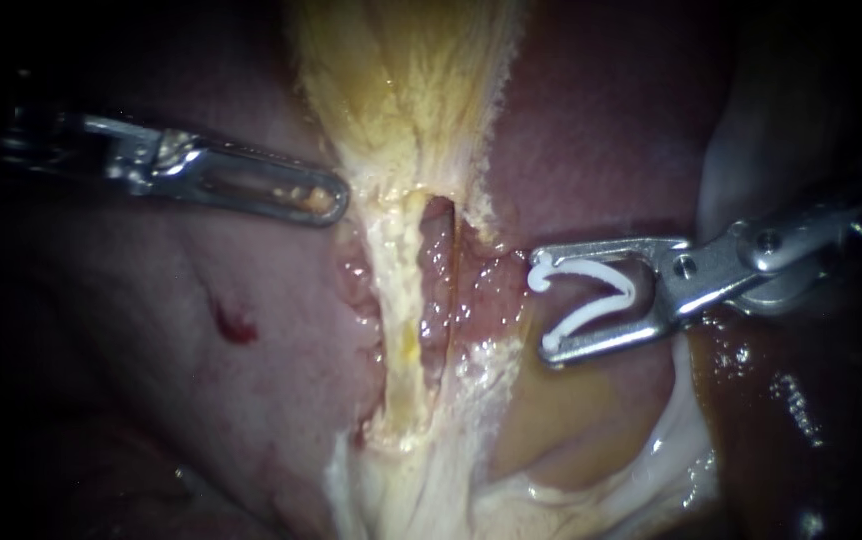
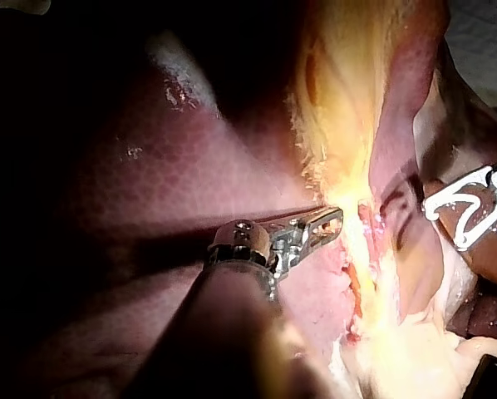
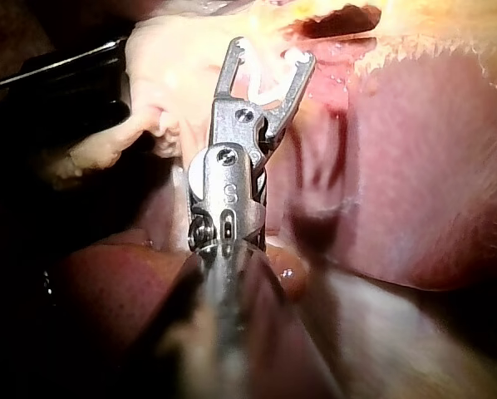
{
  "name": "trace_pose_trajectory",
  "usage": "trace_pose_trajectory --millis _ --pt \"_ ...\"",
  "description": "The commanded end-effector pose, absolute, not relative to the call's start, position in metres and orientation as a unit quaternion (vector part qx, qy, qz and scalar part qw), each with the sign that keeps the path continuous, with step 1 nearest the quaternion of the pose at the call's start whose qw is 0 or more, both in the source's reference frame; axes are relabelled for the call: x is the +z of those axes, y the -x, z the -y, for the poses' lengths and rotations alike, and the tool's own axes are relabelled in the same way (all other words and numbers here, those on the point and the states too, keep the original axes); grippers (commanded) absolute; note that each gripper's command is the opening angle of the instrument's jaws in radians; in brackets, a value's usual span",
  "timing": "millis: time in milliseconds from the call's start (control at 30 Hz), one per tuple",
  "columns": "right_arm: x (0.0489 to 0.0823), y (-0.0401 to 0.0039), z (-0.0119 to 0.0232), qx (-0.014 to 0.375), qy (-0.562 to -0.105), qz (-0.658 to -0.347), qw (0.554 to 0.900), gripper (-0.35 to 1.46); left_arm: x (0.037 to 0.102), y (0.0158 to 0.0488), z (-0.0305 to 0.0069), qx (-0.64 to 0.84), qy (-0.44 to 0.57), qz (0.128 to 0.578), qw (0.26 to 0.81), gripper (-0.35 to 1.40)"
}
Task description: Clipping first clip left tube
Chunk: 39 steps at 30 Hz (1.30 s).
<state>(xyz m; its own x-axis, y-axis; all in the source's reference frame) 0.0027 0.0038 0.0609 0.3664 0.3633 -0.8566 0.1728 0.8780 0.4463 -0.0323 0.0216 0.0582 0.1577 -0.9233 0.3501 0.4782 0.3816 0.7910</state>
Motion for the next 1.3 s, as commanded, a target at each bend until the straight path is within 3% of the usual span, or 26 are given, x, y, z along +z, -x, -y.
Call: trace_pose_trajectory --millis 33,367,1300 --pt "0.0609 -0.0027 -0.0038 0.06 -0.24 -0.56 0.791 0.49 0.0578 0.032 -0.0216 -0.49 -0.262 0.428 0.713 -0.35" --pt "0.0608 -0.0027 -0.0038 0.06 -0.24 -0.56 0.791 0.49 0.0546 0.0292 -0.0227 -0.5 -0.256 0.44 0.701 -0.35" --pt "0.0616 -0.0062 -0.0021 0.068 -0.245 -0.557 0.791 0.5 0.0545 0.0298 -0.0222 -0.503 -0.252 0.439 0.7 -0.35"
